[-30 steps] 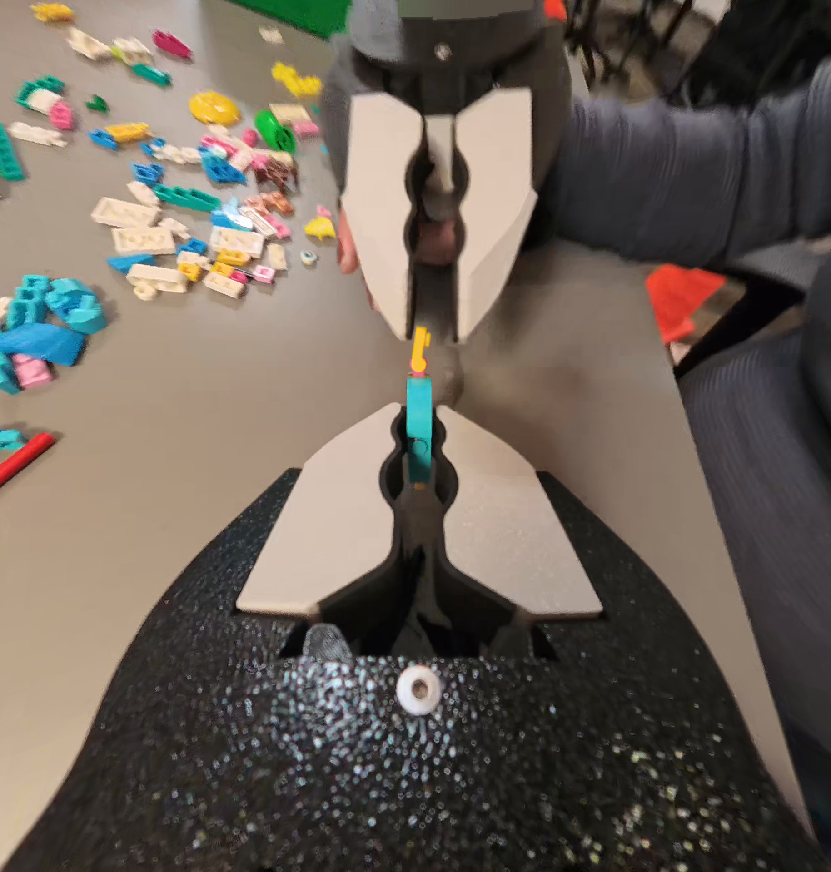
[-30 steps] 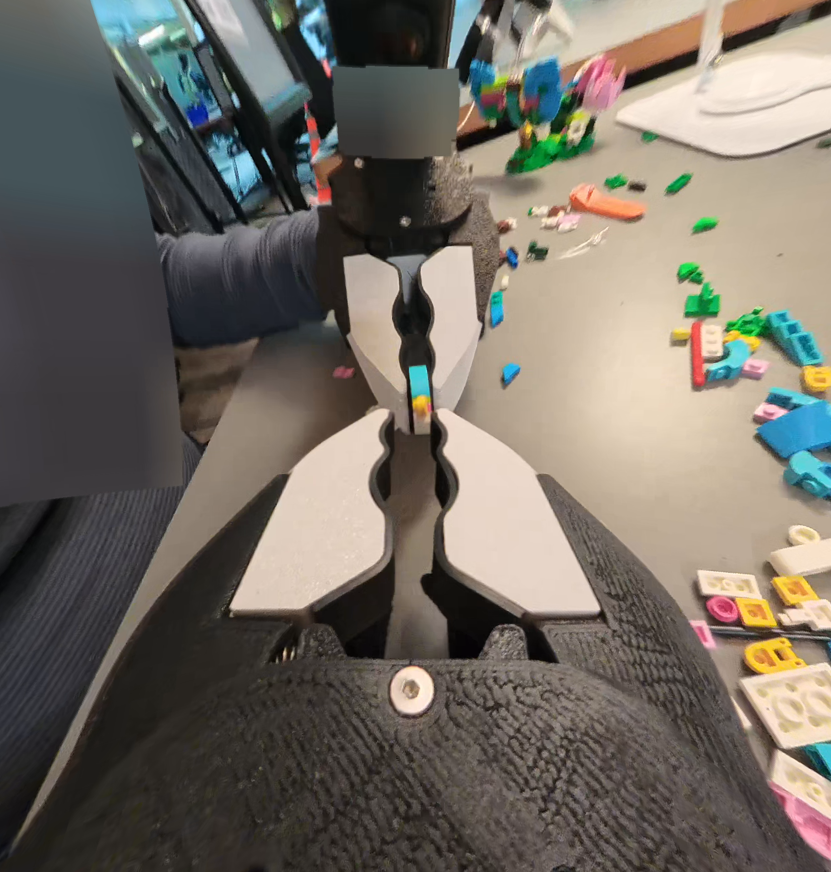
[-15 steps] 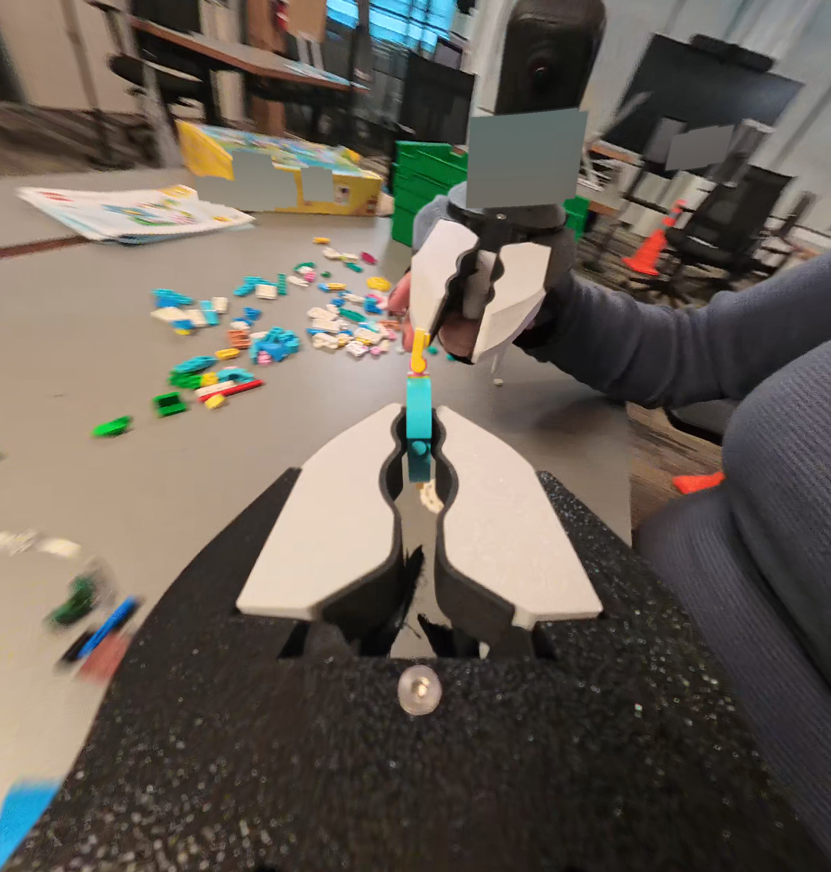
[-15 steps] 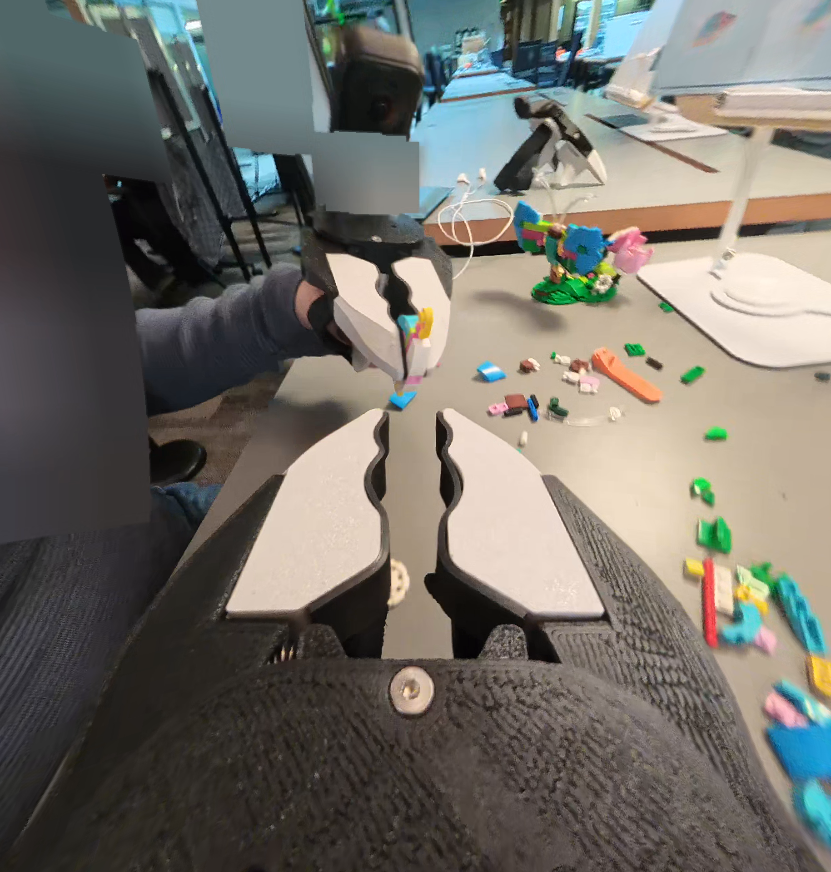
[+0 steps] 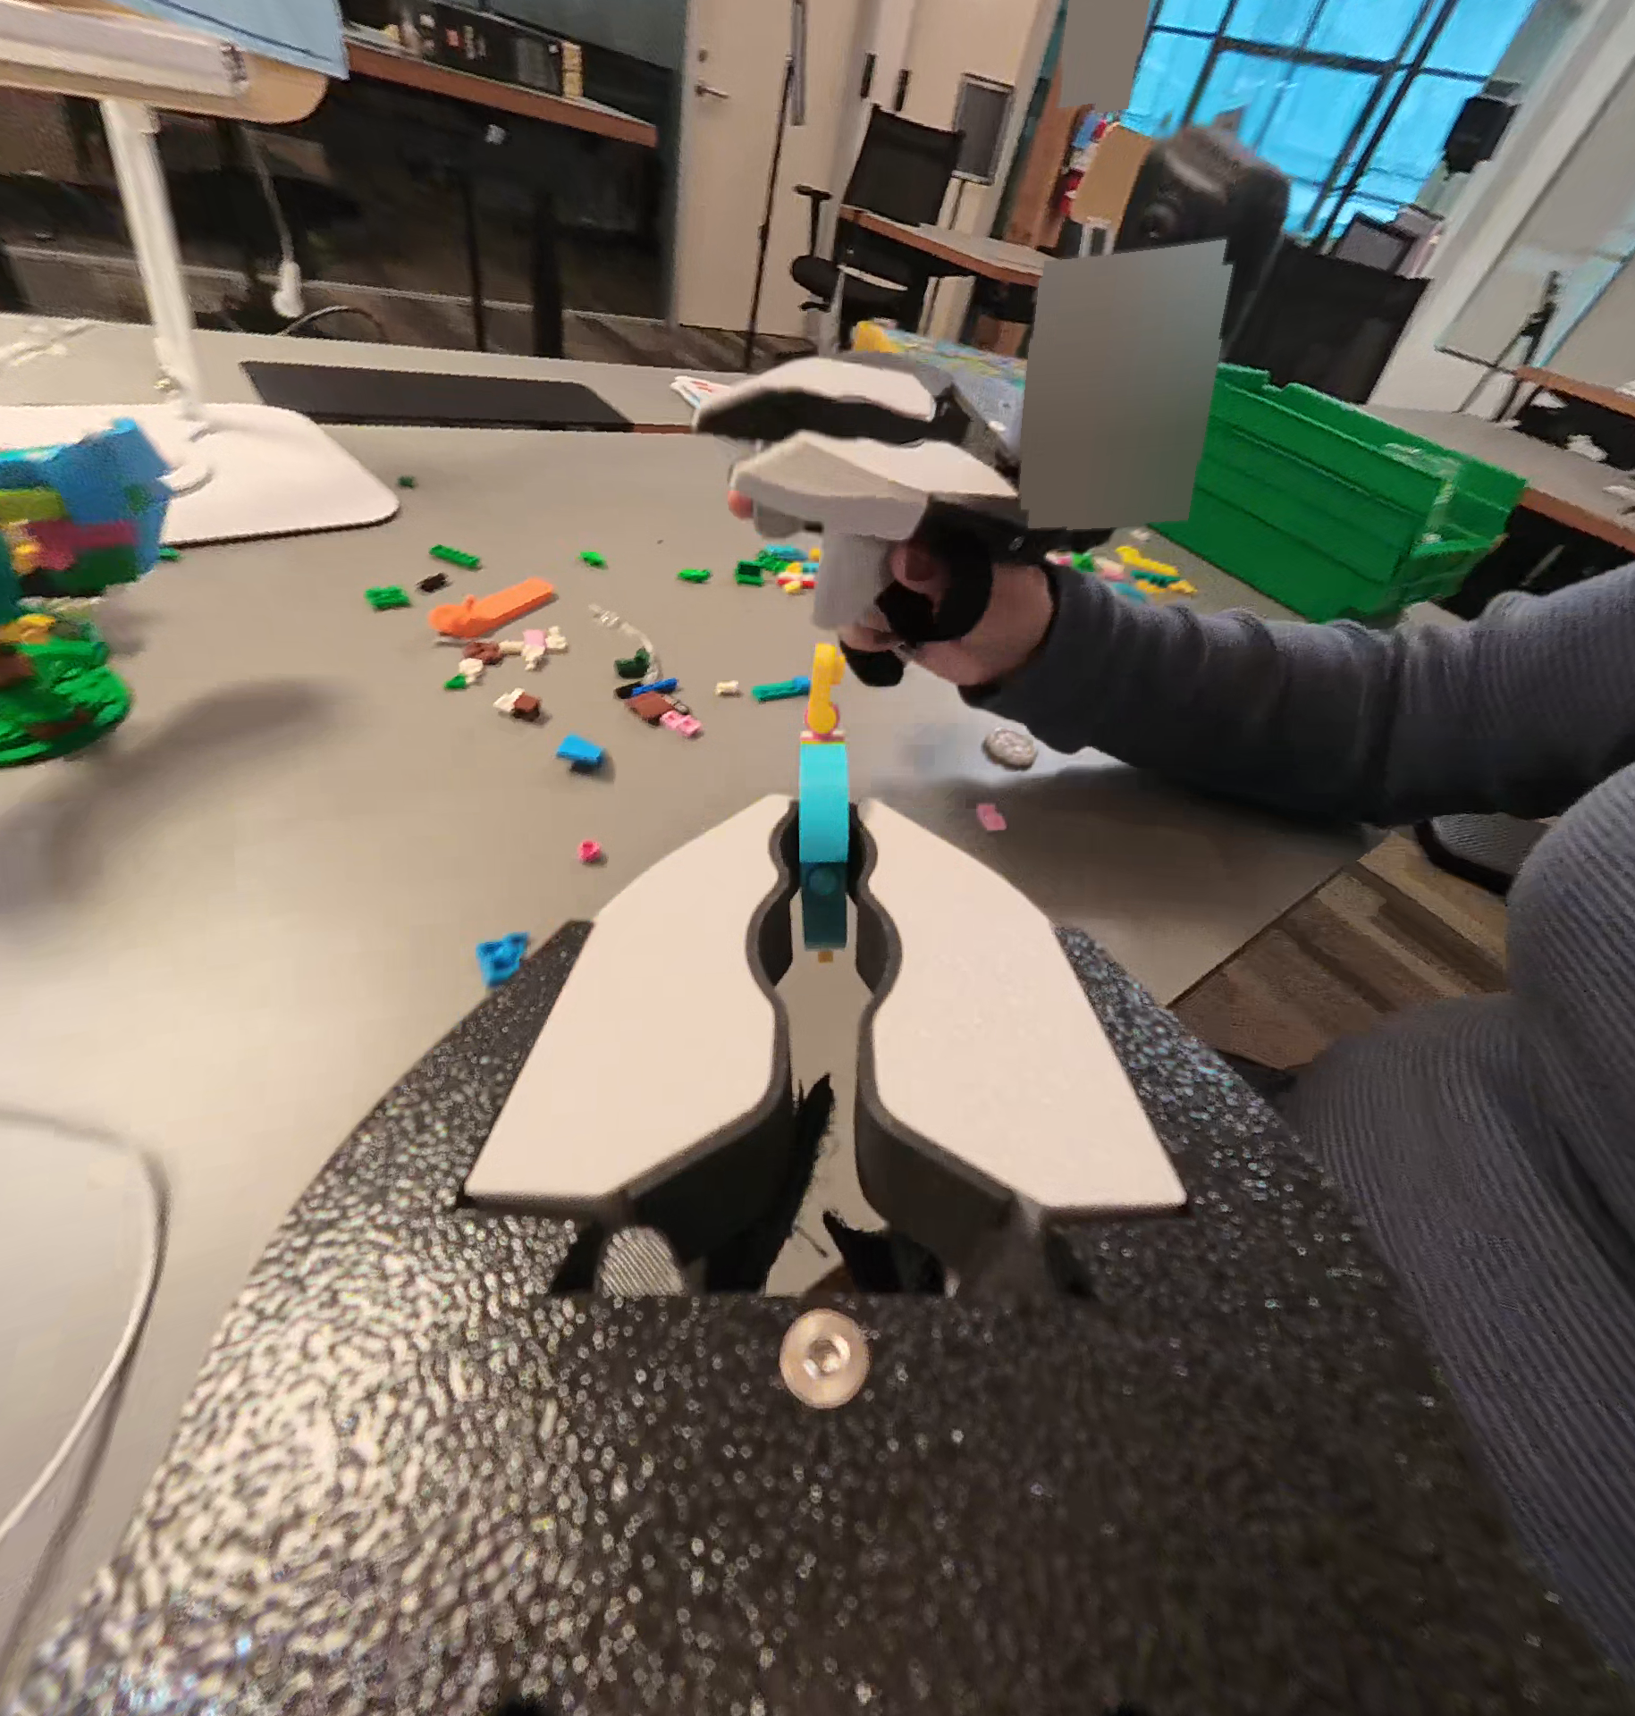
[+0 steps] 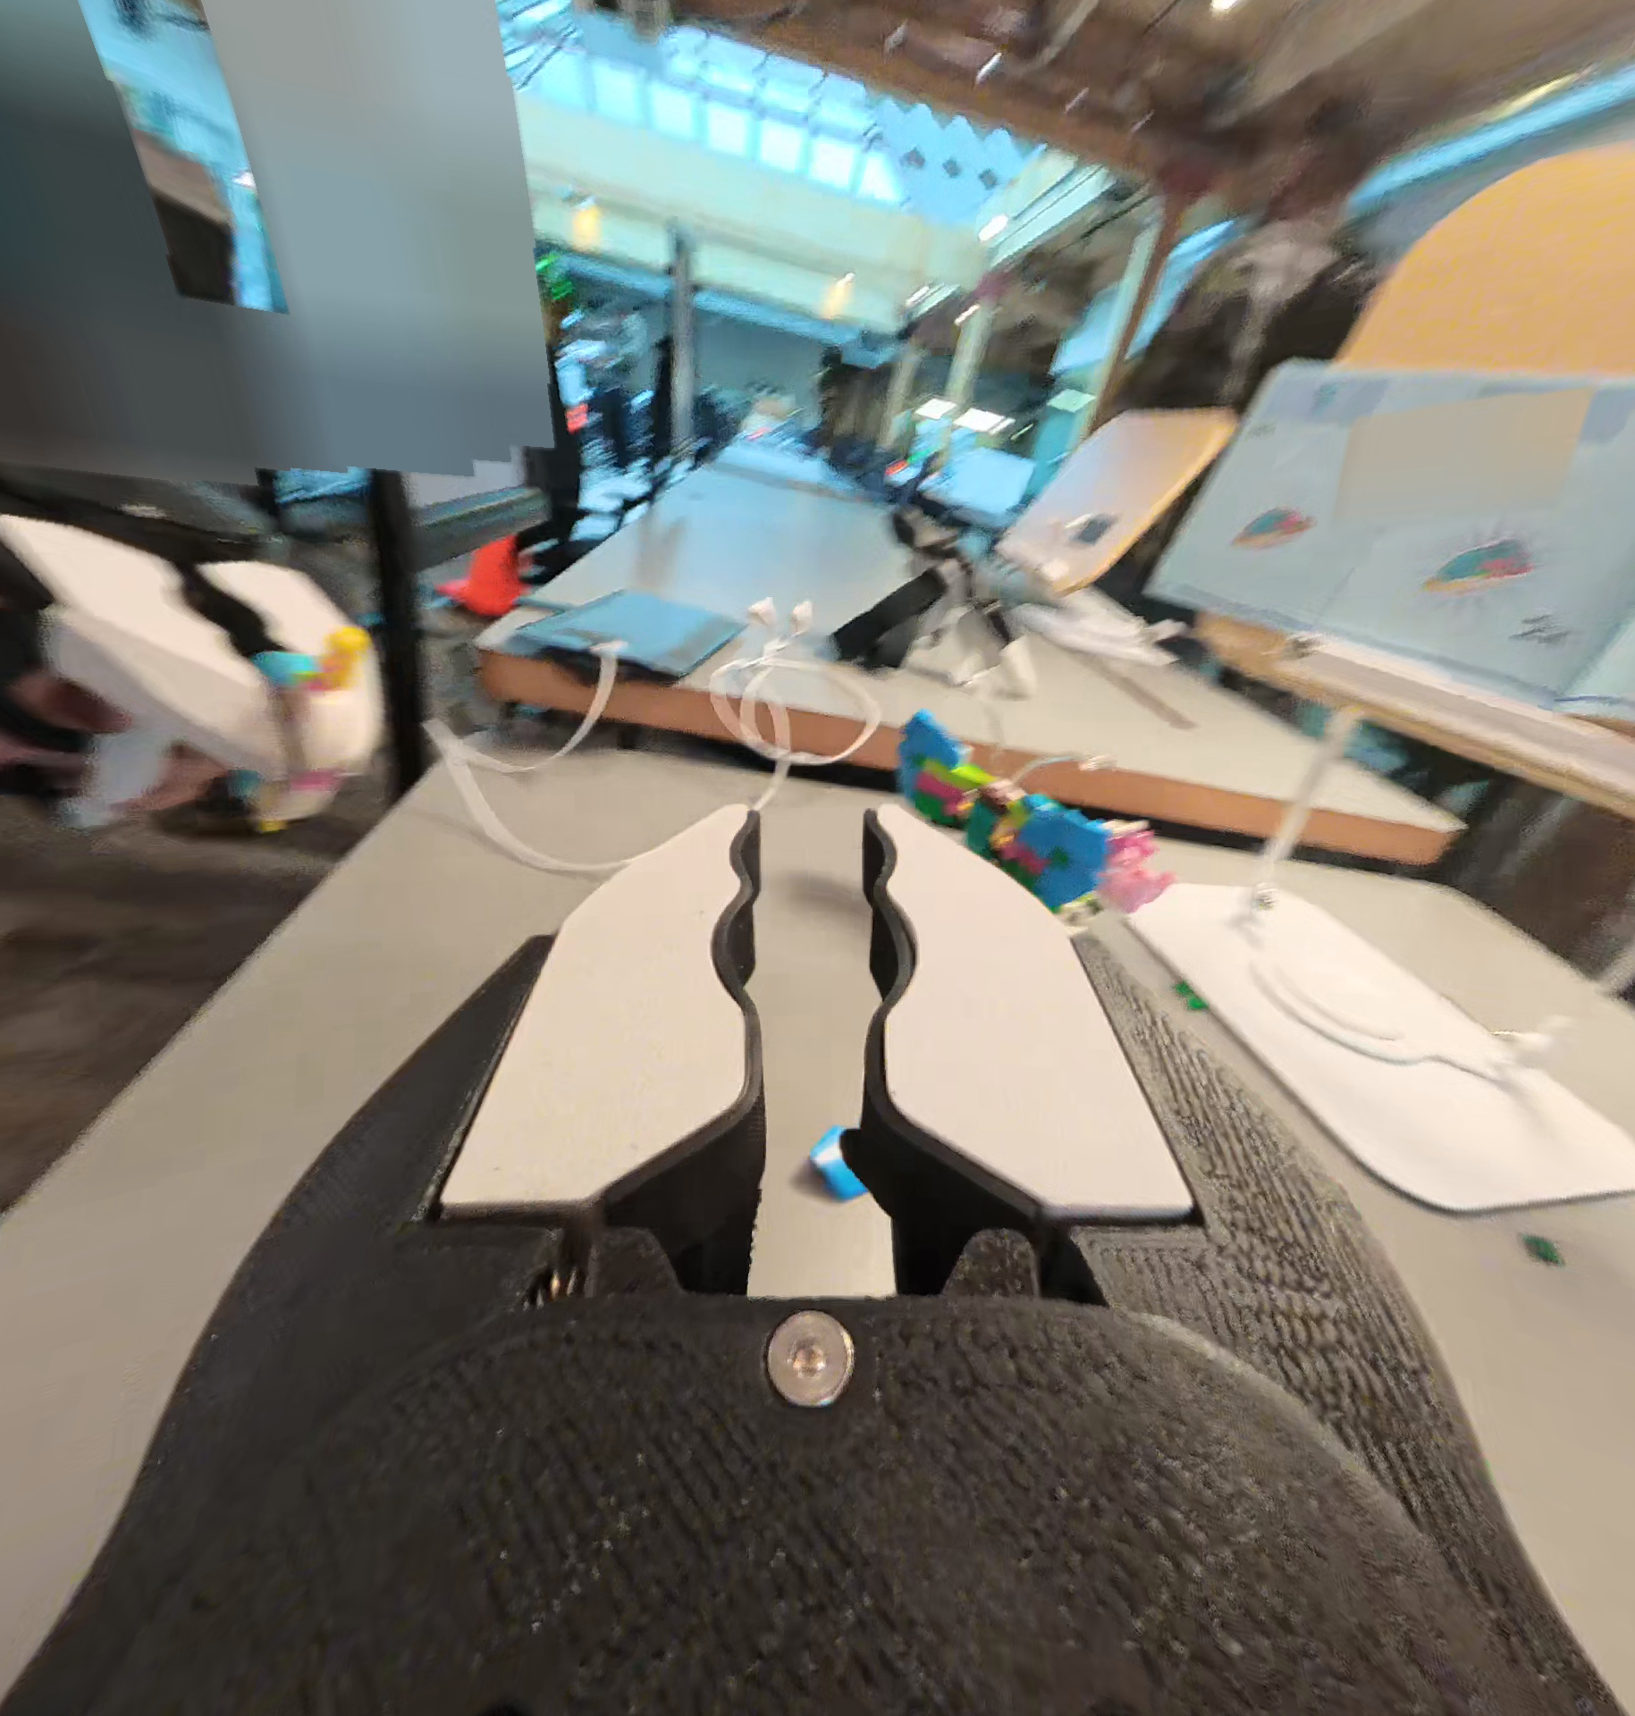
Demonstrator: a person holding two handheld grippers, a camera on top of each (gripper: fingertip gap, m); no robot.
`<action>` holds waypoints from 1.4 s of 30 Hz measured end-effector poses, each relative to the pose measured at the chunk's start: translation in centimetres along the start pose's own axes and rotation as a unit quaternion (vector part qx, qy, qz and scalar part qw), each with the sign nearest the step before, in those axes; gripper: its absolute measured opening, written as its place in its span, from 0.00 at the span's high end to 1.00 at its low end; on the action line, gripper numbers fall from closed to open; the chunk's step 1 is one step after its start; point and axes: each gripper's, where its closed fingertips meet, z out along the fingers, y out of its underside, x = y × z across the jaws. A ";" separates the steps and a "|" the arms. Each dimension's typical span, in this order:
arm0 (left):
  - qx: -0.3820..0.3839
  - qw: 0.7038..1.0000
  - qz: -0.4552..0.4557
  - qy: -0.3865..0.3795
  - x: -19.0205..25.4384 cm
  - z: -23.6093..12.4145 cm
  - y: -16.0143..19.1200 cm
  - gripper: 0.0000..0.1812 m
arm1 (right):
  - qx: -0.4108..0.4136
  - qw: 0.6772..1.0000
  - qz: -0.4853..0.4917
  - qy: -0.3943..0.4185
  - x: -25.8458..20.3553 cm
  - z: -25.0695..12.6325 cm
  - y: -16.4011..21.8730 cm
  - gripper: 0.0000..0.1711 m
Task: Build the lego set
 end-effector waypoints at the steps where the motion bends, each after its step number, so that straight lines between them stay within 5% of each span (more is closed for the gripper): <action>1: 0.000 1.000 0.005 -0.016 -0.2 -0.7 0.3 0.95 | 0.019 0.999 -0.013 0.028 0.5 0.0 0.0 0.89; 9: 0.045 0.996 0.022 -0.076 -2.4 -3.3 0.4 0.96 | 0.055 0.978 -0.157 0.126 1.5 -1.0 0.9 0.94; 18: 0.122 0.992 0.031 -0.030 -6.0 1.4 -5.5 0.96 | 0.054 0.976 -0.188 0.096 0.1 -1.6 1.5 0.96; 24: 0.077 0.996 0.040 -0.015 -5.9 3.7 -5.8 0.95 | 0.055 0.975 -0.195 0.087 -0.4 -1.7 1.5 0.97; 42: -0.015 0.995 0.028 -0.090 -8.2 2.1 -3.3 0.95 | 0.037 0.976 -0.198 0.078 -0.6 -1.1 2.1 0.97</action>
